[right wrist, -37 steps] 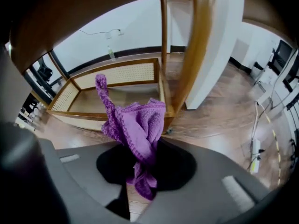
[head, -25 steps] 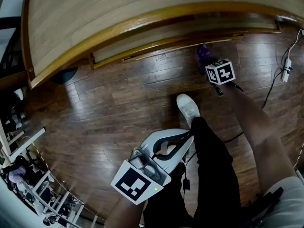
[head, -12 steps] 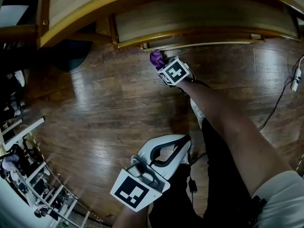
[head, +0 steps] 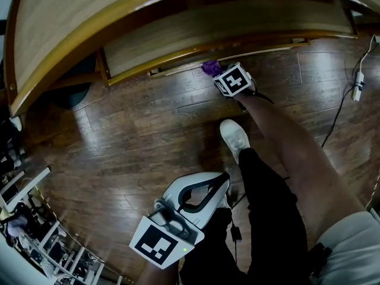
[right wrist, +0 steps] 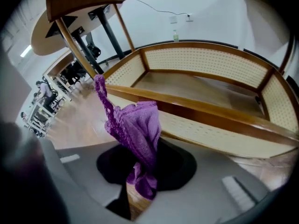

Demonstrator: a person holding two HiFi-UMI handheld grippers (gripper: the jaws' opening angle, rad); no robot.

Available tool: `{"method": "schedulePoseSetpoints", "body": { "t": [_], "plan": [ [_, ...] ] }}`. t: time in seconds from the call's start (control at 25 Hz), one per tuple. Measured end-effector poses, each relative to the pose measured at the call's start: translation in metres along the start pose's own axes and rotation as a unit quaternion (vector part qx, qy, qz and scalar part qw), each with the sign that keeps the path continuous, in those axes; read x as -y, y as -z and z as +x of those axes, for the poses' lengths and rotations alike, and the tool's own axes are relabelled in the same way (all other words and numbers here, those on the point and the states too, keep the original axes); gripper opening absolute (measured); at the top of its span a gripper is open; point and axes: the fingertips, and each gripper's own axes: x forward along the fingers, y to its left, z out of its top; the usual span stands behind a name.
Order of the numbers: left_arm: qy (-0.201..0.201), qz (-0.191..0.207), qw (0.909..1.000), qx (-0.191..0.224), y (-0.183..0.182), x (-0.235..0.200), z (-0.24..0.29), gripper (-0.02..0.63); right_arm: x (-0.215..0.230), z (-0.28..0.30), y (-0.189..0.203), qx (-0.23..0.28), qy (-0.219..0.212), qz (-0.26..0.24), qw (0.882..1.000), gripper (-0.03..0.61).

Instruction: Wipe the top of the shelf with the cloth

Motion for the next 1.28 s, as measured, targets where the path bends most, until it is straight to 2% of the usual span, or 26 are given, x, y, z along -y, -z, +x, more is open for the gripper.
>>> {"method": "schedulePoseSetpoints", "body": {
  "t": [0.24, 0.48, 0.64, 0.76, 0.88, 1.0, 1.16, 1.28],
  "plan": [
    [0.035, 0.001, 0.9991, -0.025, -0.002, 0.012, 0.030, 0.018, 0.130, -0.052, 0.054, -0.009, 0.080, 0.047, 0.996, 0.100],
    [0.068, 0.015, 0.9959, -0.057, 0.003, 0.017, 0.065, 0.018, 0.249, -0.111, 0.109, -0.021, 0.156, 0.097, 0.983, 0.100],
    [0.084, 0.023, 0.9945, -0.057, 0.001, 0.024, 0.083, 0.018, 0.304, -0.149, 0.129, -0.024, 0.197, 0.116, 0.973, 0.100],
    [0.088, 0.024, 0.9940, -0.061, 0.003, 0.030, 0.086, 0.018, 0.317, -0.170, 0.126, -0.005, 0.207, 0.129, 0.970, 0.100],
    [0.080, 0.026, 0.9948, -0.059, 0.003, 0.032, 0.083, 0.018, 0.308, -0.168, 0.135, -0.013, 0.213, 0.130, 0.968, 0.100],
    [0.063, 0.029, 0.9965, -0.046, 0.000, 0.034, 0.074, 0.018, 0.255, -0.138, 0.144, -0.032, 0.185, 0.106, 0.976, 0.100],
    [0.040, 0.025, 0.9984, -0.029, -0.003, 0.031, 0.053, 0.018, 0.118, -0.076, 0.121, -0.036, 0.079, 0.032, 0.996, 0.100],
    [0.018, 0.023, 0.9994, -0.017, 0.000, 0.024, 0.028, 0.018, -0.001, -0.030, 0.074, -0.008, -0.012, -0.007, 1.000, 0.100]
  ]
}}
